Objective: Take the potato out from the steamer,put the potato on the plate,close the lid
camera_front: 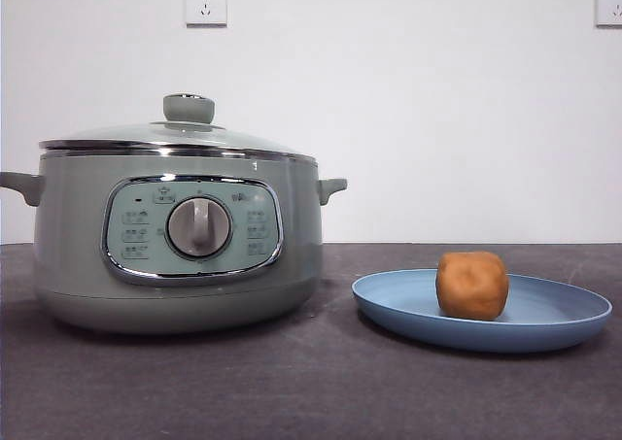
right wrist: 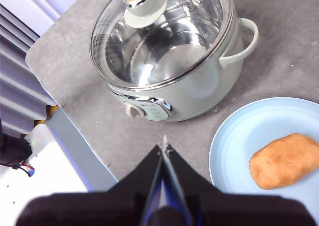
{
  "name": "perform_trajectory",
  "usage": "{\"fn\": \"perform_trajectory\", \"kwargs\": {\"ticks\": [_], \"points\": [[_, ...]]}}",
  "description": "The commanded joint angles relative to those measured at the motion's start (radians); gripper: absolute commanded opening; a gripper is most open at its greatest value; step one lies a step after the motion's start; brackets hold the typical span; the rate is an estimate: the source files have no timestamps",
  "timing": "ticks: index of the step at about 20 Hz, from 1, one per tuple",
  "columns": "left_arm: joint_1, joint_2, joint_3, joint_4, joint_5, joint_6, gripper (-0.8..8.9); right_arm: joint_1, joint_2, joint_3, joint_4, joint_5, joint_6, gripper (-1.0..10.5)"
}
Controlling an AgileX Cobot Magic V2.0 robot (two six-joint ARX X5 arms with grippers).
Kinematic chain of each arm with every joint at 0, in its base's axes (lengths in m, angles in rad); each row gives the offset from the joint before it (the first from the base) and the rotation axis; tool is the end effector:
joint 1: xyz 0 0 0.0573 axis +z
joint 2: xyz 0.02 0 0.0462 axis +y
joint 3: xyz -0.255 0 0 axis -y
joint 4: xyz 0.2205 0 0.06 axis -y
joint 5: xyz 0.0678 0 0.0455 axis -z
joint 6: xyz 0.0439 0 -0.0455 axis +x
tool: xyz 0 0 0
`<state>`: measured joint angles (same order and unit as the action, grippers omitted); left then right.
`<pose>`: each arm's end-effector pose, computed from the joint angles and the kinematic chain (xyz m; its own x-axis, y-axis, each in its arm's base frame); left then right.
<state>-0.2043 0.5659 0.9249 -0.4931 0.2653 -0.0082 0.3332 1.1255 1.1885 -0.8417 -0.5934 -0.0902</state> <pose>0.0949 -0.0314 0.3591 0.8833 -0.4508 -0.1290 0.4491 0.8924 -0.0432 0.1816 0.0888 0.3342 0.3748 0.7214 -0.5823 -0.7045 0.6299 0.3270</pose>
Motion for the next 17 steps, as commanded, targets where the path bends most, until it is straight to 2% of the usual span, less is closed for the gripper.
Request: {"fn": "perform_trajectory", "kwargs": {"ticks": [1,4,8,17], "points": [[0.026,-0.18,-0.335,0.174,0.002,-0.096,-0.03,0.0,-0.001,-0.005,0.003,0.0,-0.005,0.0],[0.042,-0.329,-0.581,0.372,0.002,-0.106,-0.03,0.0,-0.001,-0.005,0.002,0.0,-0.005,0.0],[0.043,-0.426,-0.756,0.532,-0.002,-0.118,-0.03,0.0,-0.001,-0.005,0.003,0.0,-0.005,0.0],[0.084,-0.52,-0.895,0.536,-0.03,-0.186,-0.03,0.0,-0.001,-0.005,0.003,0.0,-0.005,0.0]]}}
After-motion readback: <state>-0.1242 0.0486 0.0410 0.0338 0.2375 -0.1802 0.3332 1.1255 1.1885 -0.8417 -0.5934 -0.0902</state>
